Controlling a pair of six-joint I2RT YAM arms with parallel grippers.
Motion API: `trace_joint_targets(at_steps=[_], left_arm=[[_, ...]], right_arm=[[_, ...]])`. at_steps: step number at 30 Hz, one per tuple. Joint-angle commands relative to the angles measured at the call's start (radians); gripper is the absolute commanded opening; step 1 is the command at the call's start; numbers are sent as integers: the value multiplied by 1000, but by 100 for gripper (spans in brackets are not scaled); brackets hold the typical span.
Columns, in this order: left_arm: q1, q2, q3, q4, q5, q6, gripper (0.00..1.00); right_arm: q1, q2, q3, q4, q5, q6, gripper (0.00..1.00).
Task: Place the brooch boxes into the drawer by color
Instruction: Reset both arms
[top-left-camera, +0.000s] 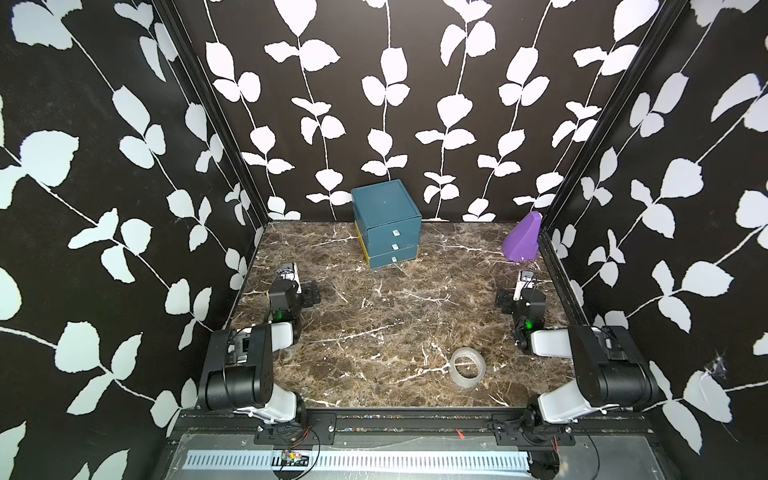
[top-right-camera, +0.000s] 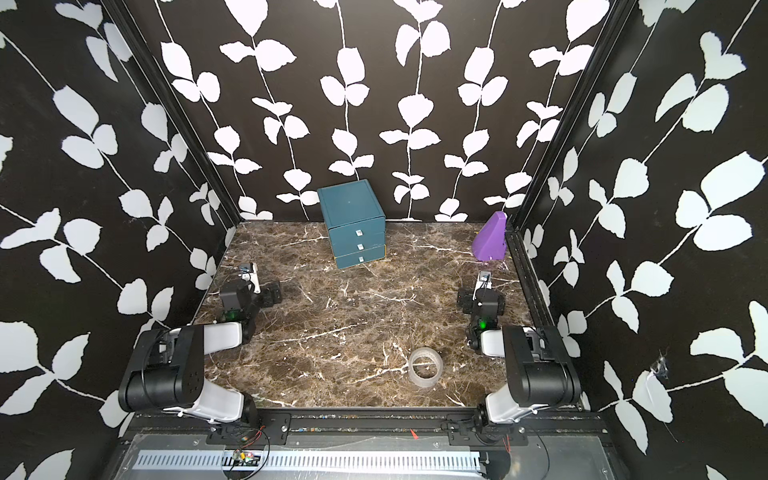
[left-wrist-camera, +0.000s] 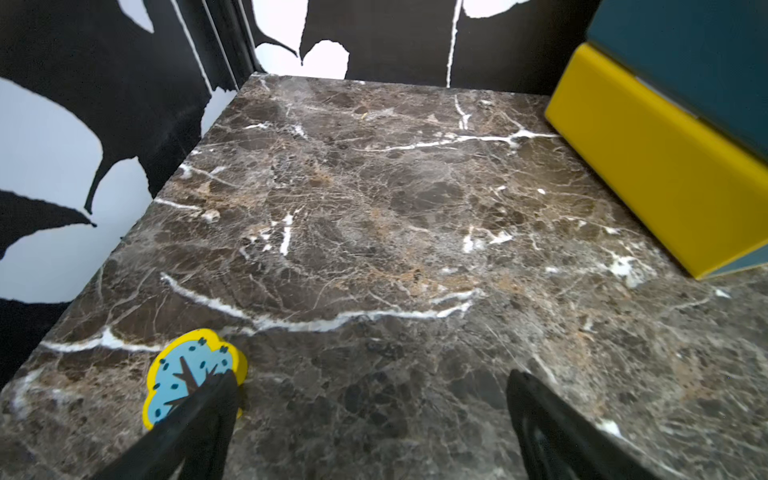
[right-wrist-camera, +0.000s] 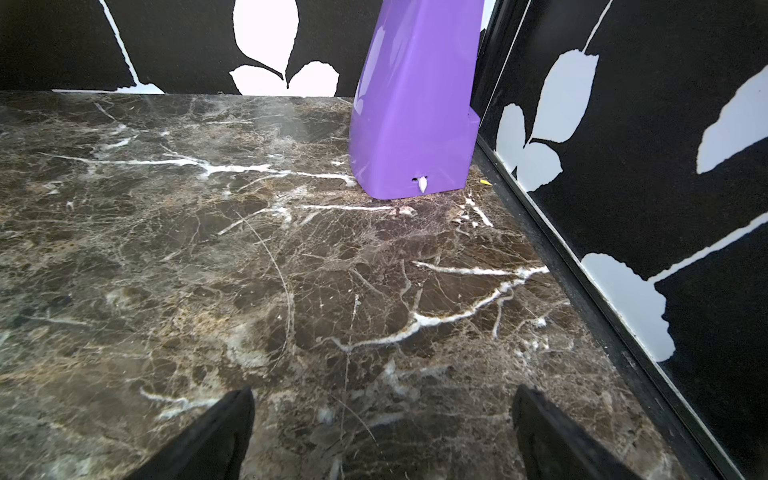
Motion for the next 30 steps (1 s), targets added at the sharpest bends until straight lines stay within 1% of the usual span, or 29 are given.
trace_joint_targets(at_steps=[1,2,4,6,8,9,10,11,12,14,16,18,22,25,30], left_arm=[[-54,-17,-44,109,-69,69,99],[-66,14,-66,176,-64,86,99],[-75,96,-109,374,-13,124,99],[-82,45,-70,197,-57,109,99],[-88,82,-59,249,-94,111,99],[-89,59,-52,187,-91,104,99],[-90,58,-48,179,-94,102,99],[-90,75,-54,224,-93,108,99],[-90,76,-55,229,-94,108,99],[-90,59,-48,177,-95,102,99],[-89,71,-55,217,-92,106,99],[-90,60,-47,182,-95,103,99],[-90,61,-48,188,-94,102,99],[-90,62,-50,189,-95,102,99],[-90,61,-50,192,-94,101,99]], right_arm=[[2,-7,8,35,2,-3,99],[1,-6,7,35,2,-4,99],[1,-5,8,35,3,-5,99],[2,-6,8,35,3,-6,99],[2,-6,8,34,3,-5,99],[2,-5,8,34,3,-6,99],[2,-5,8,34,4,-6,99],[2,-5,9,33,3,-6,99],[2,-4,9,33,3,-6,99],[2,-4,8,33,4,-6,99],[2,-4,8,34,4,-6,99],[2,-5,8,34,4,-6,99],[3,-5,10,32,0,-9,99],[16,3,35,-5,-25,-37,99],[16,0,29,1,-29,-38,99]])
